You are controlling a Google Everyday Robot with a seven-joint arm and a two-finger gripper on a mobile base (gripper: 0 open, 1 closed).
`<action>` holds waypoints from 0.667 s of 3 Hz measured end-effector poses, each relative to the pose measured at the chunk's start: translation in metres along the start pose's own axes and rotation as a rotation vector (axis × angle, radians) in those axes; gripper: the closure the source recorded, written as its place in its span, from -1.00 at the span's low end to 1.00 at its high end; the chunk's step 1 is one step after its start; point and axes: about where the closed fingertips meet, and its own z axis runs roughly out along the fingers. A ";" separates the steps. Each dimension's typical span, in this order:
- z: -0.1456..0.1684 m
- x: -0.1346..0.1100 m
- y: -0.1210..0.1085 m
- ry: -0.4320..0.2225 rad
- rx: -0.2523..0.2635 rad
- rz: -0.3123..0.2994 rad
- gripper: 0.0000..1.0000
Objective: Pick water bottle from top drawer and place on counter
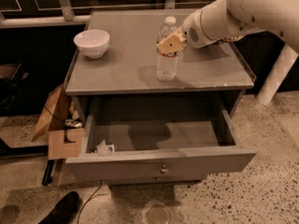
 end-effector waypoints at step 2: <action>0.000 0.000 0.000 0.000 0.000 0.000 -0.46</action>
Offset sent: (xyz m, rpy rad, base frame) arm 0.0000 0.0000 0.0000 0.0000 0.0000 0.0000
